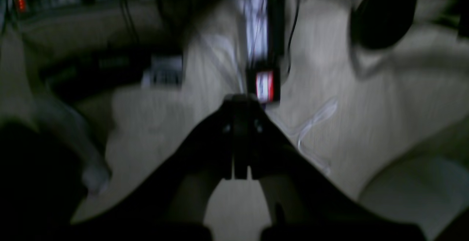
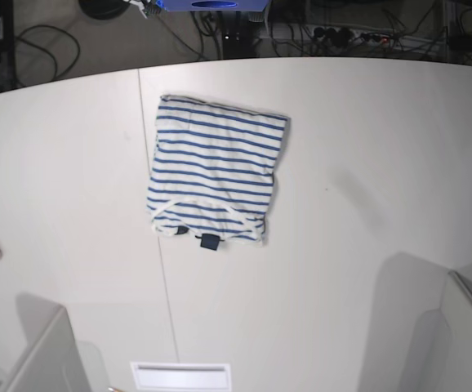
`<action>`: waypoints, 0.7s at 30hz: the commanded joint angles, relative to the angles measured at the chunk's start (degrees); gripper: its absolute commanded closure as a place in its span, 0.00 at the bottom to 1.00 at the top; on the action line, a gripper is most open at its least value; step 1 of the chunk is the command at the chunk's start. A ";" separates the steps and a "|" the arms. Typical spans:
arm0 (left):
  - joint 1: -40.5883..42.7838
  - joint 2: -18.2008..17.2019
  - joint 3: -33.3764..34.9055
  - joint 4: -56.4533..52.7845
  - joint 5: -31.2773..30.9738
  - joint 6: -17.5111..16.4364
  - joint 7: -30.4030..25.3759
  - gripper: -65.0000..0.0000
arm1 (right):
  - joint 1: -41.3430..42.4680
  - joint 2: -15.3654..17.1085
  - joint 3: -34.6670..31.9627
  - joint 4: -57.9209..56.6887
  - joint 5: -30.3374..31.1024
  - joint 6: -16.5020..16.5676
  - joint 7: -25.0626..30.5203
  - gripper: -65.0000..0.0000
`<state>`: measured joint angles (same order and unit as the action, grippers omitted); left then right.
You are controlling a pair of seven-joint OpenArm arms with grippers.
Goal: Fold the T-shirt properly
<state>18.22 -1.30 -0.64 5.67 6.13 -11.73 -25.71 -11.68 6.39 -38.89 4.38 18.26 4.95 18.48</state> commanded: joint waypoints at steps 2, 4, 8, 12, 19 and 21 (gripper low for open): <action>1.08 0.11 0.16 -0.27 0.33 0.17 0.53 1.00 | -0.84 0.33 -0.09 -0.29 0.16 -0.07 -0.06 1.00; 0.82 0.11 0.16 -0.27 0.33 0.17 0.53 1.00 | -0.84 0.24 -0.09 -0.29 0.16 -0.07 -0.15 1.00; 0.73 0.11 0.16 -0.35 0.42 0.17 0.62 1.00 | -0.67 0.16 -0.09 -0.29 0.16 -0.07 -0.15 1.00; 0.64 0.03 0.16 -0.35 0.42 0.17 0.62 1.00 | -0.32 0.24 -0.09 -0.29 0.16 -0.07 -0.15 1.00; 0.64 -0.59 0.16 -0.35 0.33 0.17 0.62 1.00 | 0.39 -0.20 -0.18 -0.38 0.16 -0.07 -0.15 1.00; 0.64 -0.68 0.16 -0.35 0.33 0.17 0.62 1.00 | 0.47 -0.55 -0.36 -0.38 0.16 -0.07 -0.15 1.00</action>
